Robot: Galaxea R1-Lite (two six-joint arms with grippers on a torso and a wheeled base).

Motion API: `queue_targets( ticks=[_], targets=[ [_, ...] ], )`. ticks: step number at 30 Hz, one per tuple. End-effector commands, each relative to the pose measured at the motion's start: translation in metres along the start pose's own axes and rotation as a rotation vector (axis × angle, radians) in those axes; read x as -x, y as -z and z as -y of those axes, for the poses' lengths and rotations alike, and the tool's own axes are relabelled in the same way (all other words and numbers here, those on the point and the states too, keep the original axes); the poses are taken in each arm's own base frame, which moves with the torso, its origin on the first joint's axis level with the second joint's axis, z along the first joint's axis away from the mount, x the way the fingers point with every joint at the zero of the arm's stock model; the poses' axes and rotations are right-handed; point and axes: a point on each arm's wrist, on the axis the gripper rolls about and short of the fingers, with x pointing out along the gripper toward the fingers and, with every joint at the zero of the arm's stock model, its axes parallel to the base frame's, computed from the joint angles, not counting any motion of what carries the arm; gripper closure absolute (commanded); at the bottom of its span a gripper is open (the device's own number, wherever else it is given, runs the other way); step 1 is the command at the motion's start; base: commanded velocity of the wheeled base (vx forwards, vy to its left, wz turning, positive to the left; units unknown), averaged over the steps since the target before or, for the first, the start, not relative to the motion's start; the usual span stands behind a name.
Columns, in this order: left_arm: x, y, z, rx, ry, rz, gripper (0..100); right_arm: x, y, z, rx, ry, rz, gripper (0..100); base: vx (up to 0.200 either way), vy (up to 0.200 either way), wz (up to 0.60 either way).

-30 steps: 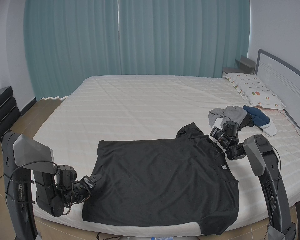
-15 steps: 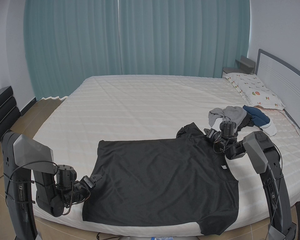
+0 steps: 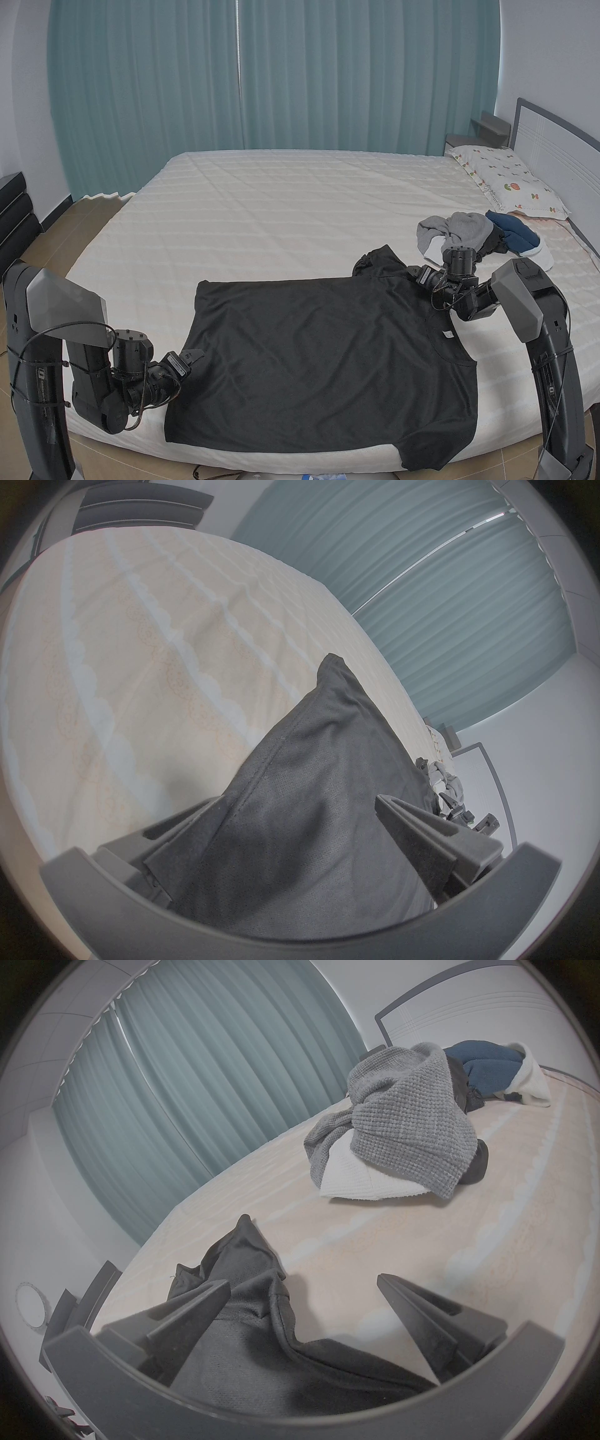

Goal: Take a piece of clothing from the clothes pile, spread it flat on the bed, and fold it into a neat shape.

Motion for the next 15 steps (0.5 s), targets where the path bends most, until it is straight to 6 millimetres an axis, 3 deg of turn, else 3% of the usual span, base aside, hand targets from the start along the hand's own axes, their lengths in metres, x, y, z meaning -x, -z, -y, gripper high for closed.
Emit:
queue_targets(
  ticks=[1, 6, 7, 15],
  targets=[
    [-0.0002, 0.0001, -0.0002, 0.0, 0.0, 0.0, 0, 0.0002, -0.0001, -0.0003, 0.0, 0.0, -0.002, 0, 0.0, 0.0, 0.0],
    [-0.0005, -0.0001, 0.0001, 0.0, 0.001, 0.001, 0, -0.0017, 0.0038, 0.003, 0.001, 0.008, -0.012, 0, 0.0, 0.0, 0.0],
    [-0.0005, -0.0001, 0.0001, 0.0, 0.001, 0.001, 0, -0.0022, 0.0048, 0.0035, 0.001, 0.01, -0.012, 100, 0.0, 0.0, 0.0],
    [-0.0005, -0.0001, 0.0001, 0.0, 0.001, 0.001, 0, -0.0042, 0.0047, 0.0092, 0.002, 0.026, -0.02, 100, 0.0, 0.0, 0.0]
  ],
)
